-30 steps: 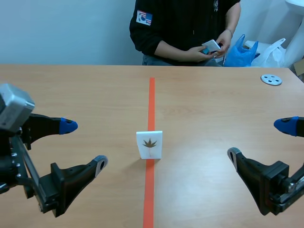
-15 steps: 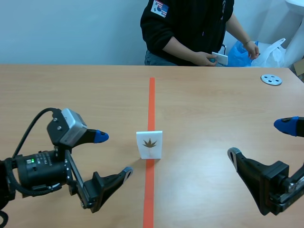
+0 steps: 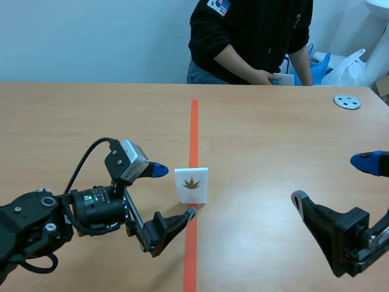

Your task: Sort the leaf by its shape. The table is split by an orange tape line. A compound leaf with several leaflets goes to the left side, a simple leaf with one blade goes to the right side. Return to the home posture when a red brick is placed on the table.

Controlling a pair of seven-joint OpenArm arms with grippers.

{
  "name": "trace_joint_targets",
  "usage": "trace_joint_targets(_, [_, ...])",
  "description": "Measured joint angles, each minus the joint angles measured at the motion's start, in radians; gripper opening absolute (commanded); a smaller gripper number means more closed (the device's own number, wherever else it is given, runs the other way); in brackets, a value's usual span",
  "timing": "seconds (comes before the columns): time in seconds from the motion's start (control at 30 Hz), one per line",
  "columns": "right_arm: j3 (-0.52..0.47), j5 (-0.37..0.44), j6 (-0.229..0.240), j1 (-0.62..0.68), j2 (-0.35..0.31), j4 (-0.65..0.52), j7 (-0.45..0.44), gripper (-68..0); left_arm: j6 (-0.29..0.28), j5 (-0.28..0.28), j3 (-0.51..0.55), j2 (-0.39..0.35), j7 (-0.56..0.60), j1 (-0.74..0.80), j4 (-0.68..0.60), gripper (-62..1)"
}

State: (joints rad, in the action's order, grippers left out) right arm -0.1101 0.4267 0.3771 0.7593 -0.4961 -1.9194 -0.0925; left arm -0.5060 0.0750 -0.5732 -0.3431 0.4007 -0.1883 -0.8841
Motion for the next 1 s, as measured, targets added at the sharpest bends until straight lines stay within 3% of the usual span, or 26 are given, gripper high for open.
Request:
trace_joint_targets(0.23, [0.000,0.000,0.004,0.000,0.025,0.000,0.015,0.4,0.041,0.000,-0.080,0.043,0.016,-0.053,0.082,1.4])
trace_joint_targets(0.57, [0.000,0.000,0.004,0.000,0.025,0.000,0.039,0.4,0.154,-0.023,-0.164,0.134,0.039,-0.130,0.201,1.4])
trace_joint_targets(0.7, [0.000,0.000,0.004,0.000,0.025,0.000,0.039,0.4,0.203,-0.023,-0.164,0.143,0.041,-0.146,0.237,-11.8])
trace_joint_targets(1.0, [0.000,0.000,0.004,0.000,0.025,0.000,0.039,0.4,0.225,-0.023,-0.164,0.141,0.069,-0.146,0.272,-13.6])
